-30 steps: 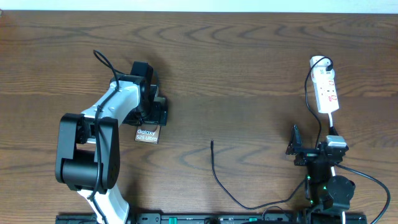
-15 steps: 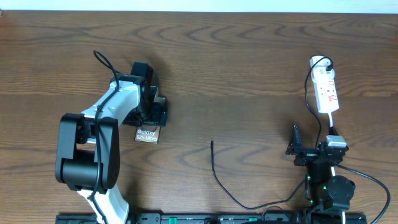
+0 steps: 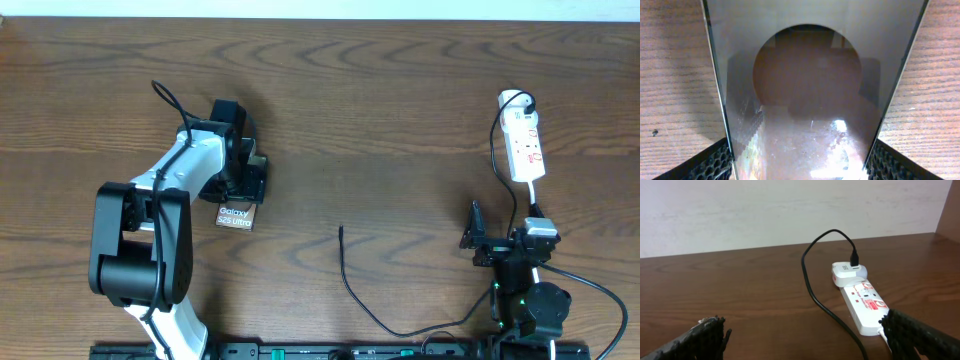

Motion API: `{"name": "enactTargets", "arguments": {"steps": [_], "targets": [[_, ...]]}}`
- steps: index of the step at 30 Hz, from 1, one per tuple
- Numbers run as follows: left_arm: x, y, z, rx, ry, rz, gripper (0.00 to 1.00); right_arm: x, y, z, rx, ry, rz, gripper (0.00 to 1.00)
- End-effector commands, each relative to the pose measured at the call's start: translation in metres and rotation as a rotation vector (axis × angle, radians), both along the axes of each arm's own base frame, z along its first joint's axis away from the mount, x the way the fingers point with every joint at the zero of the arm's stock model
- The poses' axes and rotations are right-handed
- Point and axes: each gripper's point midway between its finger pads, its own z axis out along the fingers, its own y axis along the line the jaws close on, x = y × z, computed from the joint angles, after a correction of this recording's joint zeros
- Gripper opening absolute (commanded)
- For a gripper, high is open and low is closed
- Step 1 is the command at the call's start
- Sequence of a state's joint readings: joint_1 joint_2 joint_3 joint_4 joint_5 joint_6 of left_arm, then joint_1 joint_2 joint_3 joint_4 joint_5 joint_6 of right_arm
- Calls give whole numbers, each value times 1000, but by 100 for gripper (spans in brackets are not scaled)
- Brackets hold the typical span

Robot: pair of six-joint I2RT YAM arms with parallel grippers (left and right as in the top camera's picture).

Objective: Plug charger to phone and switch on socket

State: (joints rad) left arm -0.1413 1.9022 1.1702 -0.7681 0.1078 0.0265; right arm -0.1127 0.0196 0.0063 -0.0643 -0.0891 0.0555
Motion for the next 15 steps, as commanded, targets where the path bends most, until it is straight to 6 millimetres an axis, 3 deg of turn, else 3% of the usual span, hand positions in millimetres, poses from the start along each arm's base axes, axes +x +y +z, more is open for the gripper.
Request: {"name": "enactTargets", "arguments": {"steps": [1,2,3,9,15], "targets": [[2,-3,-1,-13,-6,-9,65,0,1,-2,-11,6,6,99],[3,-3,-1,-14,-8,-9,59,0,1,-2,-11,6,6,99],[4,-3,-1,-14,-13,-9,44,0,1,-2,-11,6,6,99],[5,-3,-1,-15,-17,-9,8,0,1,-2,-11,6,6,99],[5,-3,-1,-15,-17,-9,8,0,1,-2,-11,6,6,99]]}}
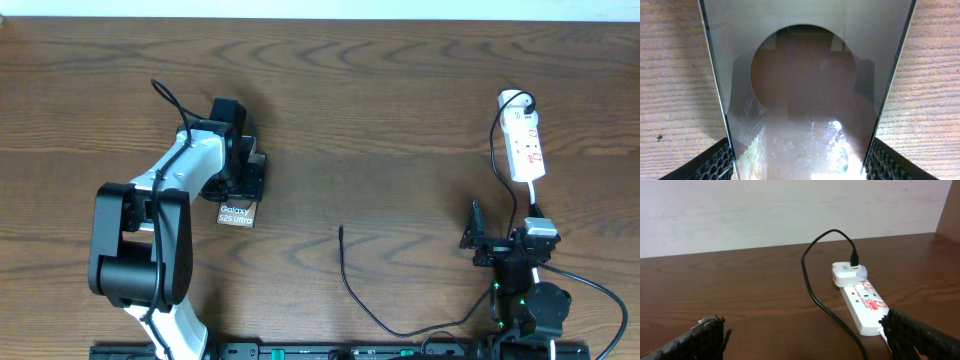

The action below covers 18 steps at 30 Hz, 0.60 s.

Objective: Plug charger to phone and switch on socket

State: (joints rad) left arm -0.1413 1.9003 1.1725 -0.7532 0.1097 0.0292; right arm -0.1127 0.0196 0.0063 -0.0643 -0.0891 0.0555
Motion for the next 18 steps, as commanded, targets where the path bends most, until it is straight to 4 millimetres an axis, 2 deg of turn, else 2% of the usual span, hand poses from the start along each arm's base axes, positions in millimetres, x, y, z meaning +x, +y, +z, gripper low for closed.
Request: {"name": "enactTargets", "arguments": {"steps": [1,9,18], "targets": [[1,-2,-2,-10,1,-6,7,0,1,-2,-11,6,6,99],[8,-3,2,-14,-22,-6,8,0,1,-2,-11,6,6,99],[26,-6,23,-24,-92,-6,8,0,1,-2,-11,6,6,99]]}}
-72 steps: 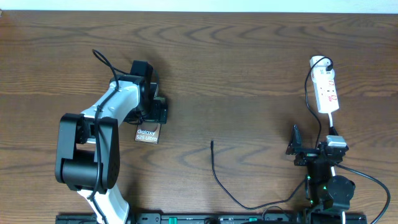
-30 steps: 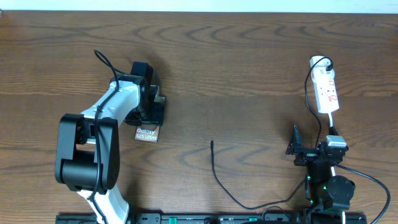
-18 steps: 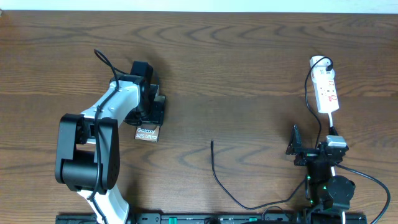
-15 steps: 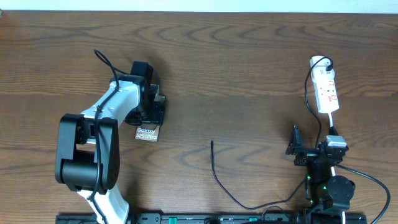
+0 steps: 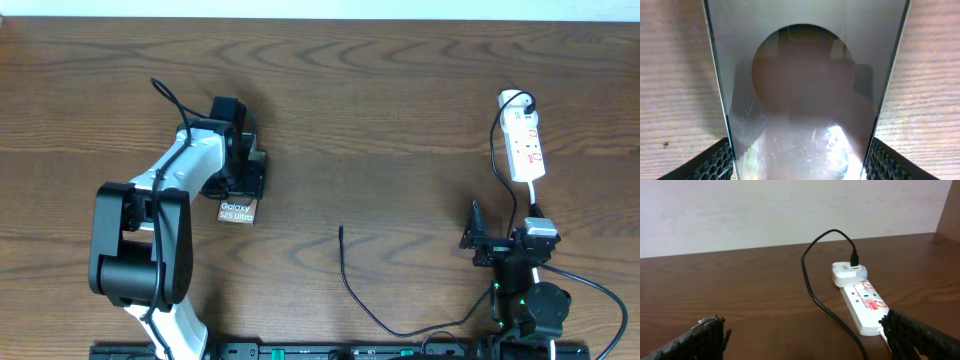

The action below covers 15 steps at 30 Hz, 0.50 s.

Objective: Plug charger to phone and switch on socket

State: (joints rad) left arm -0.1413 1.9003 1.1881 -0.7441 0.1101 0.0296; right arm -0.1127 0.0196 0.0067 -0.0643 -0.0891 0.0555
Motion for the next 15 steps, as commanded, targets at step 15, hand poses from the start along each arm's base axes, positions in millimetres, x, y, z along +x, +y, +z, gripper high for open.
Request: {"name": "enactTargets", "arguments": {"steps": [15], "targets": [[25,-6,41,-29,-134,-6,7,0,1,-2,-11,7,6,99]]}}
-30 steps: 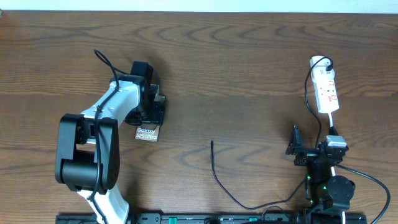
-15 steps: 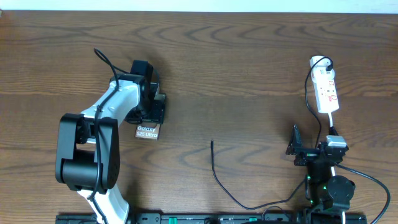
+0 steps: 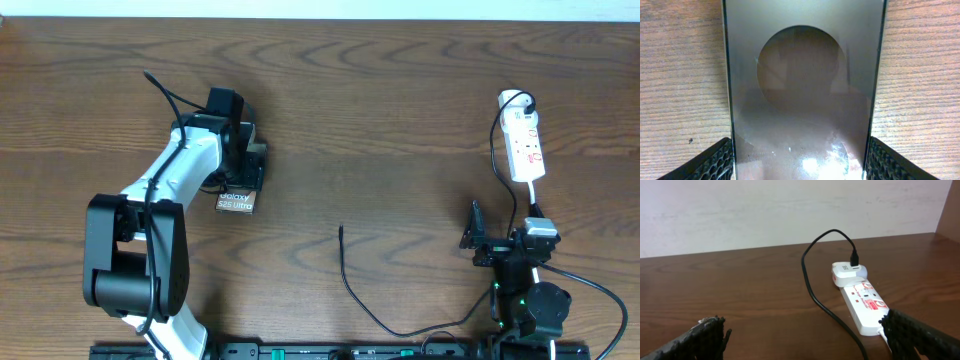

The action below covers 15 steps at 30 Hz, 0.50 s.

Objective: Plug charger to phone and switch on socket

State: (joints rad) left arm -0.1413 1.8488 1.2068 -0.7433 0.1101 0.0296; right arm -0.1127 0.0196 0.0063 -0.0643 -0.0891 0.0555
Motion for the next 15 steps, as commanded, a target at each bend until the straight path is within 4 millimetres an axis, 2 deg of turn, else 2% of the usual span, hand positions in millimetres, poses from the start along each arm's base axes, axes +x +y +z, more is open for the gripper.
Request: {"name": "enactTargets", "arguments": {"steps": [1,6,15], "targets": [[14,-4,20,-19,-64,-7,7,0,1,-2,-11,6,6,99],[13,-4,17,-18,-63,-6,7,0,1,-2,-11,6,6,99],[4,-3,0,-13,-26,-6,8,0,1,-2,-11,6,6,99]]}}
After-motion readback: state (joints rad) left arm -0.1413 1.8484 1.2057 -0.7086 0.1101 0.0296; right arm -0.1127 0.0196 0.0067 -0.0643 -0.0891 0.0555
